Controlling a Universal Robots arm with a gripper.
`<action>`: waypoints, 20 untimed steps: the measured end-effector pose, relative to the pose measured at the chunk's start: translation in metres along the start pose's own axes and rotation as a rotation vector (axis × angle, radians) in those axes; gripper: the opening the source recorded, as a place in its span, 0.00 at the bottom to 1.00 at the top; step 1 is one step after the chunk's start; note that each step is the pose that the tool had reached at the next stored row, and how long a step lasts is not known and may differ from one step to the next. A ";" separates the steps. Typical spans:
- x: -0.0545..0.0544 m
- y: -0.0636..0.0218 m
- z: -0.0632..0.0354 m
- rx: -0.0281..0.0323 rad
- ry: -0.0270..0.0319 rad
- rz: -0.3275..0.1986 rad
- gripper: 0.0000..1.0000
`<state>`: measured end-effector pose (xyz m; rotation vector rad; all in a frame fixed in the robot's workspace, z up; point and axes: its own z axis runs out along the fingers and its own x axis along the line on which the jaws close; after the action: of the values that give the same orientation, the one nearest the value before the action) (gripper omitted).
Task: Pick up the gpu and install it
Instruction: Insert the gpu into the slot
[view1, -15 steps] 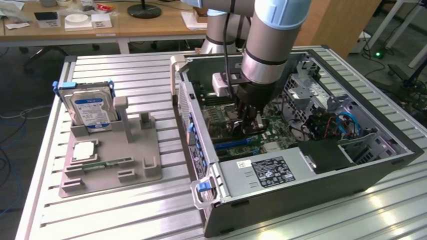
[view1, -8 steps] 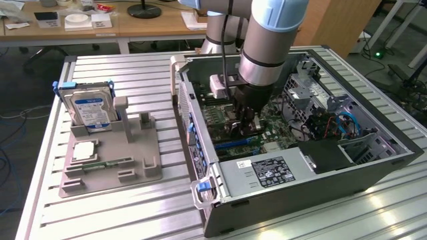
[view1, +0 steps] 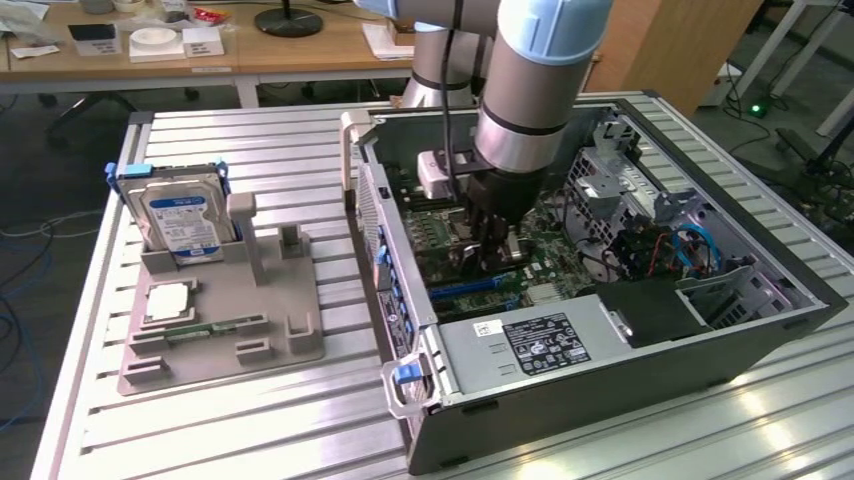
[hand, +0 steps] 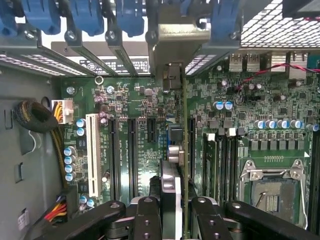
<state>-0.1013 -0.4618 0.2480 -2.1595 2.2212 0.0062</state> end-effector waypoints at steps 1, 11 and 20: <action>0.000 0.0005 0.0002 -0.0001 0.0003 0.000 0.28; 0.000 0.0011 0.0079 -0.0240 0.0009 0.001 0.28; 0.000 0.0005 0.0079 -0.0225 0.0009 0.001 0.28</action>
<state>-0.1016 -0.4617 0.2401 -2.1705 2.2330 0.0304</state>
